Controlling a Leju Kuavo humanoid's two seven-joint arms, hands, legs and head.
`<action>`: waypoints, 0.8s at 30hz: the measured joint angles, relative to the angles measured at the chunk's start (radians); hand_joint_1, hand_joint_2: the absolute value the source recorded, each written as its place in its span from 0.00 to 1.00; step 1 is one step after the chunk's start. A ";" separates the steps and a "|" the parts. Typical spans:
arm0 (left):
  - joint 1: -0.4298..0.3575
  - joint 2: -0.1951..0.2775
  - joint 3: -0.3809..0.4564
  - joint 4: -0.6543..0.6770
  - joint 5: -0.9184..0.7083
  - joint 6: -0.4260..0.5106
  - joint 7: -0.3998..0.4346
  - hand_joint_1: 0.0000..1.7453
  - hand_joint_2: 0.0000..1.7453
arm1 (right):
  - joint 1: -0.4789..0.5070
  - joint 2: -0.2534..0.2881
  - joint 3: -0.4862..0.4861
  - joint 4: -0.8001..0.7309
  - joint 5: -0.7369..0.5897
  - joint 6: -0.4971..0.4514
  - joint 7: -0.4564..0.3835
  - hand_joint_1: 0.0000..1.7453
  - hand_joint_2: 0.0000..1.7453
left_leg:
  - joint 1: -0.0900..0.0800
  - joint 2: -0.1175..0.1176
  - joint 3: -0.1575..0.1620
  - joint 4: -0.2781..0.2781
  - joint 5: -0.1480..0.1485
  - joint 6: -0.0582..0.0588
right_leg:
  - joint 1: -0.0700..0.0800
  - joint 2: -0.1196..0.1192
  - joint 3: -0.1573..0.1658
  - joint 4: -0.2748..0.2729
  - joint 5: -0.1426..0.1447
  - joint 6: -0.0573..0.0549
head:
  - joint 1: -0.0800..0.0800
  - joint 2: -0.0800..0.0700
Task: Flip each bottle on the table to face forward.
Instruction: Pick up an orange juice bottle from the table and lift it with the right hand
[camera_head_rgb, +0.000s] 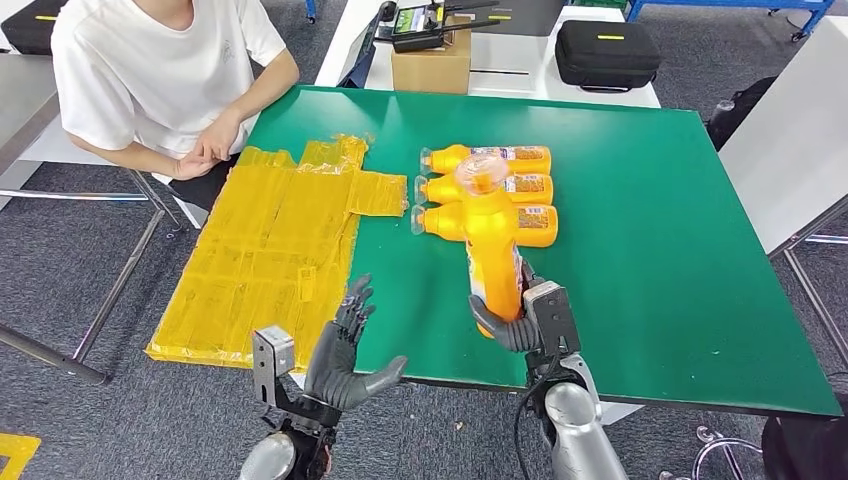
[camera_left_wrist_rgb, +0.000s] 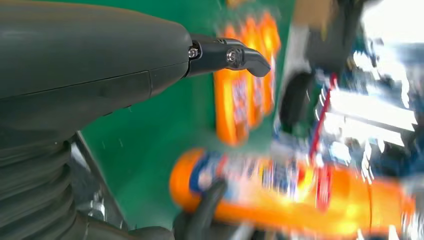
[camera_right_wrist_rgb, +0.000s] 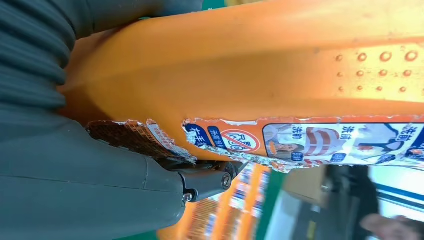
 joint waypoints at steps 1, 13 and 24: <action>-0.005 0.003 -0.012 0.008 0.004 -0.030 -0.006 0.00 1.00 | 0.003 0.000 0.009 -0.006 0.004 0.016 -0.005 1.00 1.00 | 0.000 0.000 0.000 0.000 0.000 0.000 | 0.000 0.000 0.000 0.000 0.000 0.000 | 0.000 0.000; -0.023 0.013 -0.054 -0.028 0.065 -0.057 -0.051 0.00 1.00 | 0.035 -0.014 0.266 0.015 0.215 0.028 -0.123 1.00 1.00 | 0.001 0.000 -0.003 0.000 0.000 0.000 | 0.001 0.000 -0.003 0.000 0.000 0.000 | 0.000 0.000; -0.023 0.007 -0.042 -0.094 0.128 0.019 -0.058 0.00 1.00 | 0.053 -0.022 0.385 0.023 0.275 -0.051 -0.163 1.00 1.00 | 0.000 -0.001 -0.004 0.000 0.000 0.000 | 0.000 -0.001 -0.004 0.000 0.000 0.000 | 0.000 0.000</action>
